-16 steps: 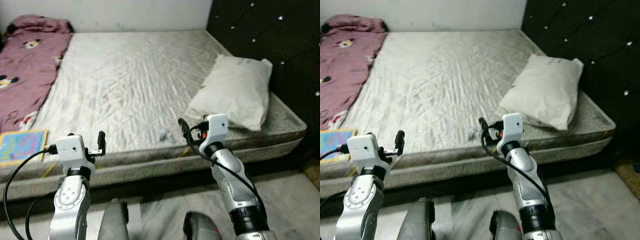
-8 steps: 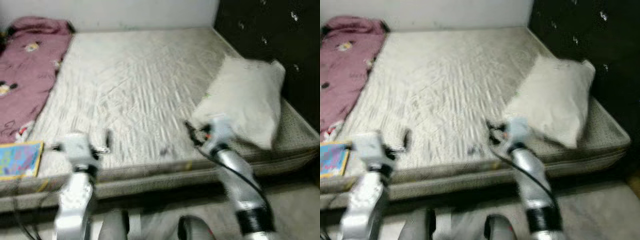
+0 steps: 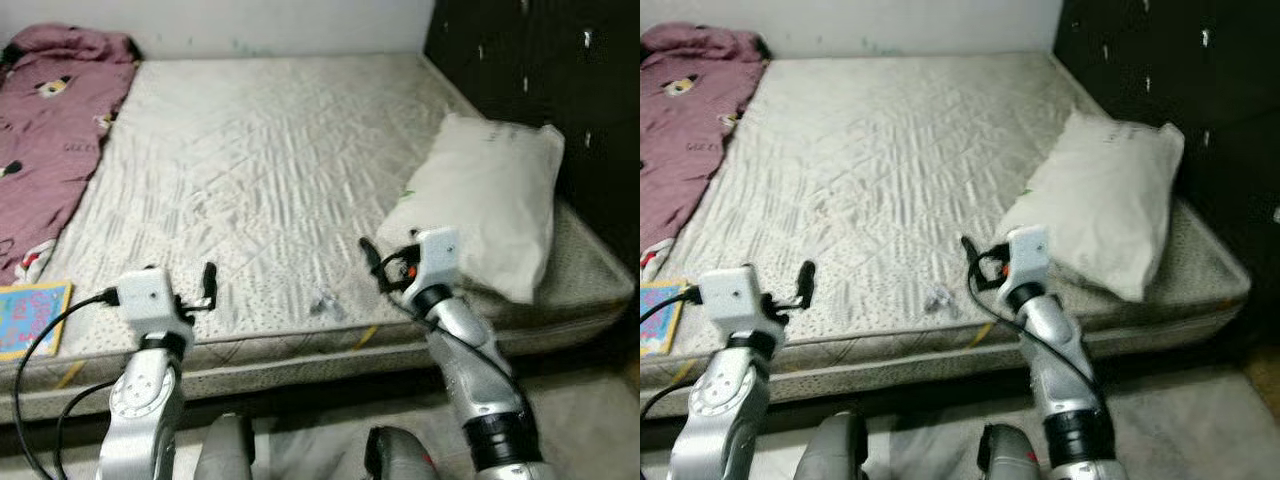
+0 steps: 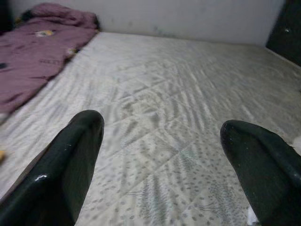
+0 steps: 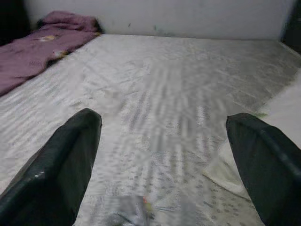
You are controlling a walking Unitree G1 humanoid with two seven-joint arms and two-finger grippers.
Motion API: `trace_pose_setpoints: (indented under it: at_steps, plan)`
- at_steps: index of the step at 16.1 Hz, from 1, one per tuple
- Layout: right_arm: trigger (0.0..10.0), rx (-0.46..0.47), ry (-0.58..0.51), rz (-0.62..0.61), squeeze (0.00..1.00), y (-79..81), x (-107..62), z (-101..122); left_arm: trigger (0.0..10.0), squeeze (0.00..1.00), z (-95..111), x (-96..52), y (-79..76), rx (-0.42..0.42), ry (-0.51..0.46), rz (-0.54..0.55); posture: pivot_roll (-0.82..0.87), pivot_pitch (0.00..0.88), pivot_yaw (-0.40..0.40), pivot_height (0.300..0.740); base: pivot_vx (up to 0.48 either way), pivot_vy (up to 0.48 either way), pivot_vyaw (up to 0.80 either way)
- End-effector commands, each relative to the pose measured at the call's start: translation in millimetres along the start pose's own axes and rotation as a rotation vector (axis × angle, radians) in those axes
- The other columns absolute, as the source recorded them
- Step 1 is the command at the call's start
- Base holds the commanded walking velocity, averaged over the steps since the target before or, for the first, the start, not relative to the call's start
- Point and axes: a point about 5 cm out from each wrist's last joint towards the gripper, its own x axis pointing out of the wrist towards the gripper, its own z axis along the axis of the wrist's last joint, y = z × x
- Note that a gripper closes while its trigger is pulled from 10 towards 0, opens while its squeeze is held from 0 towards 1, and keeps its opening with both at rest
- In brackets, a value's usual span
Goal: Clean up the room
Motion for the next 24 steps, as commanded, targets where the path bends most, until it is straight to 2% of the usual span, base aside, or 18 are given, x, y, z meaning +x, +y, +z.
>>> trace_pose_setpoints:
  at_steps: [1,5,8,11,19,24]
  plan:
    - [10.0,-0.005,-0.008,0.023,0.00,5.6,3.4,2.1,10.0,0.00,0.8,-0.7,3.7,0.006,-0.002,0.013,-0.04,0.014,-0.033,0.651,0.000,0.000,0.77]
    - [10.0,-0.004,-0.006,0.028,0.00,5.7,4.3,1.7,10.0,0.00,1.2,0.2,3.1,-0.002,-0.008,0.007,-0.03,0.008,-0.034,0.651,0.000,0.000,0.58]
    - [10.0,0.002,0.013,0.000,0.00,2.6,5.6,0.0,10.0,0.00,-0.4,1.8,1.7,0.091,0.029,0.018,-0.03,0.016,-0.035,0.651,0.000,0.000,0.00]
    - [10.0,0.015,0.000,0.001,0.00,3.6,5.9,1.9,10.0,0.00,1.8,1.8,7.1,0.037,0.011,0.016,-0.03,0.033,-0.031,0.647,0.000,0.000,0.00]
    - [10.0,0.027,0.002,0.006,0.00,4.4,6.4,1.2,10.0,0.00,5.0,1.8,11.0,0.059,-0.010,0.063,-0.04,0.040,-0.027,0.567,0.000,0.000,0.00]
    - [10.0,0.011,0.008,0.015,0.00,4.7,6.9,0.4,10.0,0.00,6.0,1.7,12.7,0.051,-0.017,0.093,-0.04,0.031,-0.034,0.563,0.000,0.000,0.00]
